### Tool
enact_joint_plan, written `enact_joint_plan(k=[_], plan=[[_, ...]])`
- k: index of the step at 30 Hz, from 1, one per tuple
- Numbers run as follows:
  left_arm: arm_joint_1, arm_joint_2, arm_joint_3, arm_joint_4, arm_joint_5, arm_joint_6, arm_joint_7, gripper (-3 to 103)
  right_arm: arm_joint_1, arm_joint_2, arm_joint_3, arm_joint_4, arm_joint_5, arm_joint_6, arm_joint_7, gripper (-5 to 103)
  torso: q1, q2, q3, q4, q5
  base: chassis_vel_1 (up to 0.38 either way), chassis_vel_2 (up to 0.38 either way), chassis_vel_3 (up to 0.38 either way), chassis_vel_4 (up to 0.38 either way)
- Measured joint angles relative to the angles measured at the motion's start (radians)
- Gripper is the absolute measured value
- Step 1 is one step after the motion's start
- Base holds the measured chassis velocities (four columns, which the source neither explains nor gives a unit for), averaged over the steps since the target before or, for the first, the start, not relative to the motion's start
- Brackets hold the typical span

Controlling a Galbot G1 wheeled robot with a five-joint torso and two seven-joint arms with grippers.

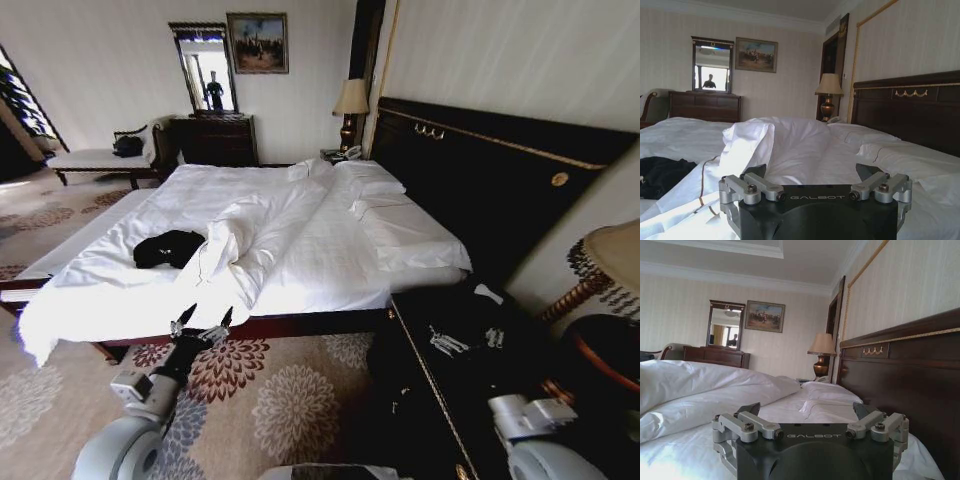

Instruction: Fold the clothes on the bed.

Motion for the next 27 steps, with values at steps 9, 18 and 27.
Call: enact_joint_plan(k=[9, 18, 27], plan=[[0.007, -0.002, -0.005, -0.005, 0.0, -0.002, 0.0, 100, -0.006, 0.006, 0.001, 0.004, 0.001, 0.001, 0.0, 100, 0.0, 0.0, 0.0, 0.0, 0.0, -0.131, 0.151, 0.129, -0.144], [0.009, -0.007, -0.007, -0.007, -0.006, -0.003, 0.0, 100, -0.006, 0.008, 0.0, 0.006, 0.005, 0.001, 0.001, 100, 0.0, 0.0, 0.0, 0.0003, 0.0, -0.182, 0.192, 0.193, -0.177], [0.008, -0.005, -0.012, -0.008, -0.007, -0.003, 0.0, 100, -0.005, 0.01, -0.001, 0.007, 0.006, 0.001, 0.001, 100, 0.0, 0.0, 0.0, 0.0001, -0.0001, -0.215, 0.219, 0.226, -0.223]])
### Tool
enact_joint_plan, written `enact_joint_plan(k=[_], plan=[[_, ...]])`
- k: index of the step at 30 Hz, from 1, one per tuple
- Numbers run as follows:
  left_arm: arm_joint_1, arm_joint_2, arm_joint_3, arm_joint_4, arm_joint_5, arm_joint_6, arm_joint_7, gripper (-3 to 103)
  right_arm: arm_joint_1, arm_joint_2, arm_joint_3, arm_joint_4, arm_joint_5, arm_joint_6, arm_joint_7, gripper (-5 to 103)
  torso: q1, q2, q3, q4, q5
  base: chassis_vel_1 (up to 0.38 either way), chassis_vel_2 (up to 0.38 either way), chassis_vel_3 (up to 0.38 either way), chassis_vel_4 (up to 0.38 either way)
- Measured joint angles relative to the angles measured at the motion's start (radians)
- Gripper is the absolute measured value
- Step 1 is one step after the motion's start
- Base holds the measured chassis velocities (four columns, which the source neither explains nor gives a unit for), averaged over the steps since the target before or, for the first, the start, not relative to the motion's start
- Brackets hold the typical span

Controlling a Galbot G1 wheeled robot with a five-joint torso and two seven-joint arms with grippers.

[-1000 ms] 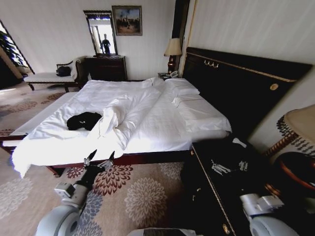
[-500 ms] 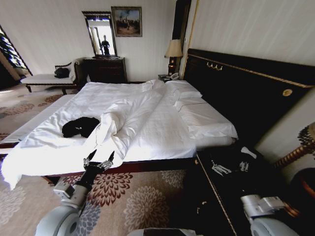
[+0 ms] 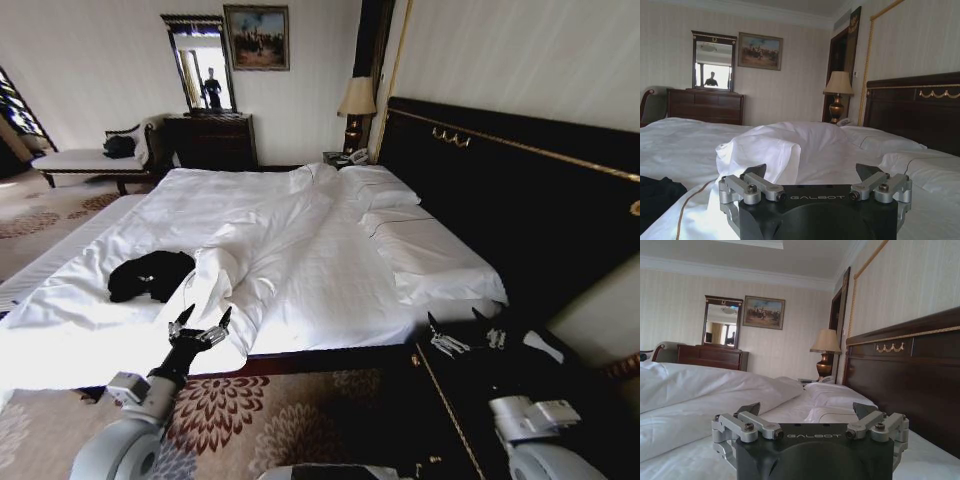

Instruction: Fold the clothes on the bed.

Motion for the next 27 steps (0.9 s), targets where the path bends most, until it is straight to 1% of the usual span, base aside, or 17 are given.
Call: enact_joint_plan(k=[7, 13, 15, 17, 18, 19, 24, 27], plan=[[-0.005, 0.001, -0.003, -0.002, 0.0, -0.001, 0.0, 100, 0.0, 0.003, -0.001, 0.002, -0.001, 0.0, 0.0, 100, 0.0, 0.0, 0.0, 0.0, 0.0001, -0.209, 0.228, 0.223, -0.197], [-0.001, 0.003, -0.007, -0.009, 0.004, -0.014, 0.0, 100, -0.003, 0.004, 0.0, 0.005, -0.001, 0.001, 0.0, 100, 0.0, 0.0, 0.0, 0.0, 0.0001, -0.227, 0.207, 0.231, -0.213], [-0.001, 0.003, -0.01, -0.018, 0.005, -0.044, 0.0, 100, -0.004, 0.004, 0.0, 0.005, 0.0, 0.003, 0.0, 100, 0.0, 0.0, 0.0, -0.0001, 0.0, -0.188, 0.196, 0.194, -0.218], [-0.001, 0.003, -0.011, -0.02, 0.003, -0.05, 0.0, 100, -0.004, 0.004, 0.0, 0.006, 0.0, 0.003, 0.0, 100, 0.0, 0.0, 0.0, 0.0, 0.0, -0.19, 0.195, 0.201, -0.184], [-0.002, 0.003, -0.017, -0.032, -0.01, -0.072, 0.0, 100, -0.006, 0.004, 0.001, 0.007, 0.0, 0.004, 0.0, 100, 0.0, 0.0, 0.0, 0.0002, 0.0002, -0.193, 0.195, 0.19, -0.179], [-0.004, 0.003, -0.021, -0.039, -0.016, -0.083, 0.0, 100, -0.007, 0.004, 0.001, 0.009, 0.0, 0.004, -0.001, 100, 0.0, 0.0, 0.0, 0.0002, 0.0001, -0.193, 0.195, 0.194, -0.184], [-0.005, 0.005, -0.026, -0.046, -0.018, -0.092, 0.0, 100, -0.007, 0.004, 0.002, 0.011, 0.0, 0.004, 0.0, 100, 0.0, 0.0, 0.0, -0.0002, 0.0001, -0.185, 0.169, 0.17, -0.181], [-0.005, 0.005, -0.026, -0.046, -0.017, -0.092, 0.0, 100, -0.009, 0.007, 0.002, 0.013, 0.001, 0.01, 0.001, 100, 0.0, 0.0, 0.0, 0.0, 0.0001, -0.152, 0.151, 0.156, -0.169]])
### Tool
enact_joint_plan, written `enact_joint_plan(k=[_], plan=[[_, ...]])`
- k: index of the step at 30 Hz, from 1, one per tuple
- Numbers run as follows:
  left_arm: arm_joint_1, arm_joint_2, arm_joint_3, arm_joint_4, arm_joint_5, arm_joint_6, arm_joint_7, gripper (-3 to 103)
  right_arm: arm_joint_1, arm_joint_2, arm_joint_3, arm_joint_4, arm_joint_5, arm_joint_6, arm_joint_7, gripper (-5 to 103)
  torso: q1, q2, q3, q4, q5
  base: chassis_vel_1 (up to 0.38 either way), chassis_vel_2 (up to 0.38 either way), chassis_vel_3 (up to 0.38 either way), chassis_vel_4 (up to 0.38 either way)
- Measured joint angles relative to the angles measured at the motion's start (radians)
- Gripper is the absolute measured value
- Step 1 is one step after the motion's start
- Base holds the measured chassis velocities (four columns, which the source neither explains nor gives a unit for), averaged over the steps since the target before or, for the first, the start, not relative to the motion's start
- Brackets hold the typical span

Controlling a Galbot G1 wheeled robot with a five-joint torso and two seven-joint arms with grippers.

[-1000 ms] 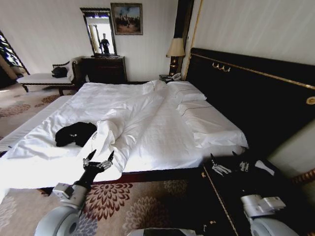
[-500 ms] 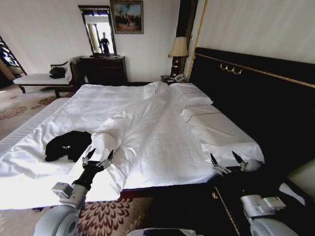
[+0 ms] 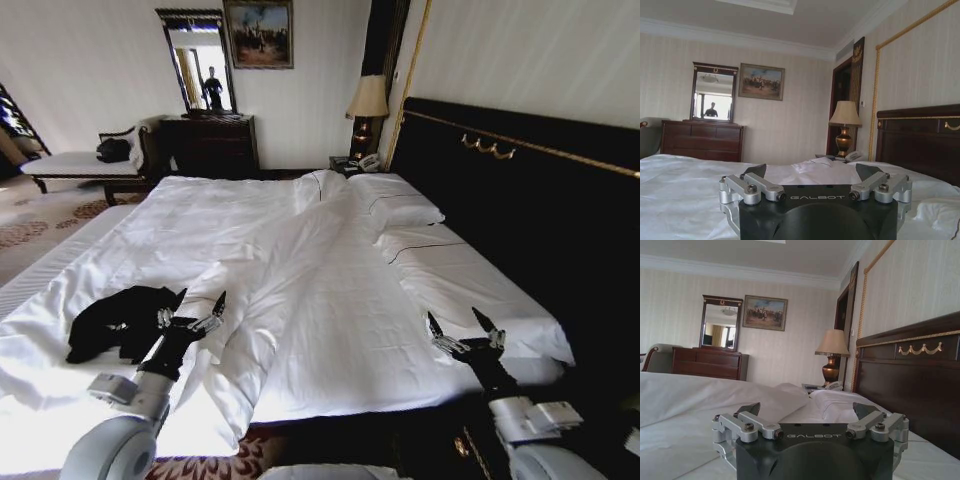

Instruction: Fold the clothes on the bed.

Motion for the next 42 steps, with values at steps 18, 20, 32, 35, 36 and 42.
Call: enact_joint_plan(k=[18, 20, 32, 35, 36, 42], plan=[[-0.003, 0.0, 0.003, 0.02, -0.001, 0.006, 0.0, 100, 0.0, 0.007, -0.002, -0.003, -0.012, 0.002, 0.015, 100, 0.0, 0.0, 0.0, 0.0, -0.0001, -0.015, 0.028, 0.015, -0.034], [-0.003, 0.0, 0.003, 0.021, -0.001, 0.008, 0.0, 100, 0.0, 0.007, -0.002, -0.003, -0.013, 0.002, 0.015, 100, 0.0, 0.0, 0.0, 0.0001, 0.0, 0.06, 0.08, -0.072, -0.084], [-0.006, 0.004, 0.006, 0.025, -0.003, 0.012, 0.0, 100, -0.001, 0.009, -0.003, -0.005, -0.013, 0.002, 0.014, 100, 0.0, 0.0, 0.0, 0.0, -0.0001, 0.183, 0.206, -0.196, -0.207], [-0.006, 0.005, 0.006, 0.025, -0.004, 0.012, 0.0, 100, -0.001, 0.009, -0.004, -0.006, -0.013, 0.003, 0.014, 100, 0.0, 0.0, 0.0, 0.0, -0.0002, 0.296, 0.294, -0.285, -0.282], [-0.006, 0.005, 0.006, 0.025, -0.004, 0.012, 0.0, 100, -0.001, 0.009, -0.004, -0.006, -0.013, 0.003, 0.014, 100, 0.0, 0.0, 0.0, 0.0, 0.0, 0.34, 0.315, -0.321, -0.333], [-0.006, 0.005, 0.009, 0.026, -0.004, 0.012, 0.0, 100, -0.001, 0.007, -0.003, -0.007, -0.013, 0.004, 0.013, 100, 0.0, 0.0, 0.0, 0.0, -0.0001, 0.355, 0.329, -0.35, -0.328]])
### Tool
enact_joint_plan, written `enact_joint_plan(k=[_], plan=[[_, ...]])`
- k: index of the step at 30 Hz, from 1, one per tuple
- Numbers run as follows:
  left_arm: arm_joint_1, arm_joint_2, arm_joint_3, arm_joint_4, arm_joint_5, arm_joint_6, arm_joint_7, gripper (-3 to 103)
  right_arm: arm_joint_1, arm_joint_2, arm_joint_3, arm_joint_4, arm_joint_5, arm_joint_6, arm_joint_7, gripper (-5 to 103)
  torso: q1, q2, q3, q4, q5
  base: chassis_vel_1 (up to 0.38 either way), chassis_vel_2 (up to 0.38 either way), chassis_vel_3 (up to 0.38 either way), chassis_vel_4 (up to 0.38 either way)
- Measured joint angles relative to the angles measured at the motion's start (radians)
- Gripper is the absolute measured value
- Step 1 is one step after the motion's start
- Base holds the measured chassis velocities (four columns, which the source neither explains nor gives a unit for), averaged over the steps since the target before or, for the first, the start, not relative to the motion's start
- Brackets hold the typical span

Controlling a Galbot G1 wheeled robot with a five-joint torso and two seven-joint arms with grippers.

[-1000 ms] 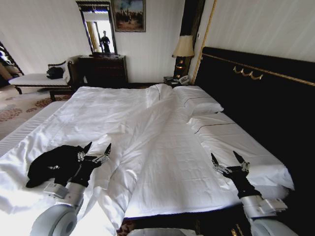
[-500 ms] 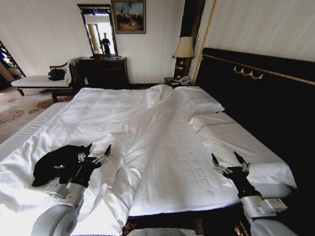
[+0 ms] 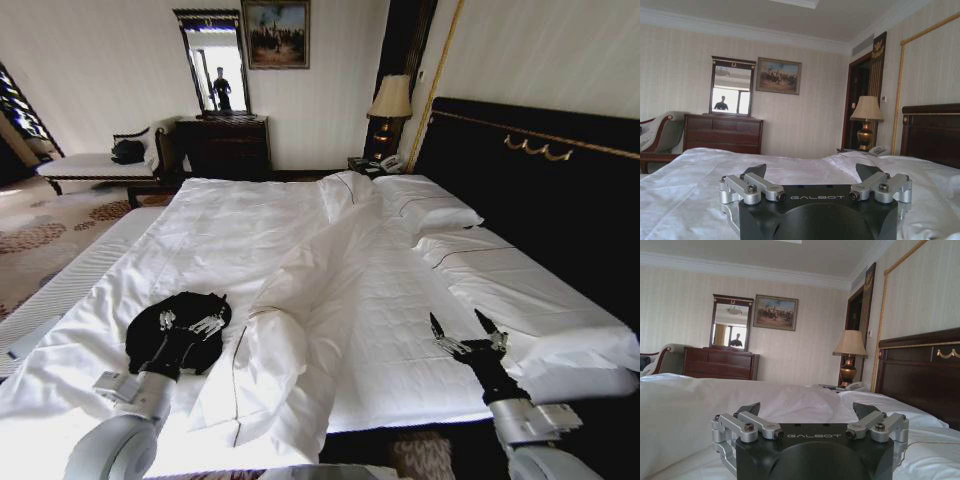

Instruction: Fold the clothes on the bed.

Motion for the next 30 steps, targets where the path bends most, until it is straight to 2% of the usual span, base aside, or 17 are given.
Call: enact_joint_plan(k=[10, 15, 17, 18, 19, 20, 22, 23, 24, 26, 28, 30], plan=[[-0.006, 0.001, 0.004, 0.005, 0.003, 0.002, 0.0, 100, 0.001, 0.0, 0.002, 0.005, 0.005, -0.002, 0.006, 100, 0.0, 0.0, 0.0, 0.0, 0.0001, 0.364, 0.372, -0.351, -0.366], [-0.005, -0.001, 0.004, 0.007, 0.004, 0.002, 0.0, 100, -0.003, -0.018, 0.015, 0.037, 0.069, -0.039, 0.028, 100, 0.0, 0.0, 0.0, -0.0003, -0.0002, 0.278, 0.249, -0.284, -0.262], [-0.003, -0.004, 0.003, 0.008, 0.005, 0.002, 0.0, 100, -0.007, -0.049, 0.029, 0.078, 0.139, -0.09, 0.043, 100, 0.0, 0.0, 0.0, -0.0002, -0.0009, 0.129, 0.144, -0.126, -0.156], [-0.003, -0.004, 0.003, 0.008, 0.005, 0.002, 0.0, 100, -0.007, -0.049, 0.029, 0.078, 0.139, -0.09, 0.043, 100, 0.0, 0.0, 0.0, -0.0002, -0.0009, 0.129, 0.144, -0.079, -0.12], [-0.002, -0.005, 0.002, 0.008, 0.005, 0.002, 0.0, 100, -0.01, -0.085, 0.036, 0.11, 0.203, -0.148, 0.053, 100, 0.0, 0.0, 0.0, -0.0003, -0.0009, 0.069, 0.05, -0.079, -0.045], [0.001, -0.006, 0.001, 0.008, 0.005, 0.002, 0.0, 100, -0.009, -0.118, 0.038, 0.125, 0.255, -0.184, 0.059, 100, 0.0, 0.0, 0.0, 0.0005, -0.0004, 0.0, 0.0, 0.0, 0.0], [0.002, -0.008, -0.002, 0.007, 0.005, 0.002, 0.0, 100, 0.003, -0.191, 0.045, 0.153, 0.374, -0.257, 0.08, 100, 0.0, 0.0, 0.0, 0.0004, 0.0005, 0.0, 0.0, 0.0, 0.0], [0.002, -0.008, -0.002, 0.007, 0.005, 0.002, 0.0, 100, 0.003, -0.191, 0.045, 0.153, 0.374, -0.257, 0.08, 100, 0.0, 0.0, 0.0, 0.0004, 0.0005, 0.0, 0.0, 0.0, 0.0], [0.004, -0.009, -0.003, 0.005, 0.005, 0.002, 0.0, 100, 0.009, -0.224, 0.05, 0.164, 0.439, -0.302, 0.095, 100, 0.0, 0.0, 0.0, 0.0006, 0.0012, 0.0, 0.0, 0.0, 0.0], [0.009, -0.011, -0.007, 0.002, 0.005, 0.001, 0.001, 100, 0.017, -0.278, 0.058, 0.169, 0.53, -0.389, 0.12, 100, 0.0, 0.0, 0.0, -0.0006, 0.0014, -0.074, -0.055, 0.037, 0.044], [0.014, -0.013, -0.011, 0.002, 0.005, 0.0, 0.001, 100, 0.028, -0.326, 0.059, 0.173, 0.568, -0.451, 0.13, 100, 0.0, 0.0, 0.0, -0.0003, 0.001, -0.059, -0.047, 0.055, 0.031], [0.014, -0.015, -0.012, 0.002, 0.006, -0.001, 0.001, 100, 0.036, -0.345, 0.059, 0.173, 0.572, -0.474, 0.136, 100, 0.0, 0.0, 0.0, 0.0001, 0.0009, -0.02, -0.009, 0.027, 0.015]])
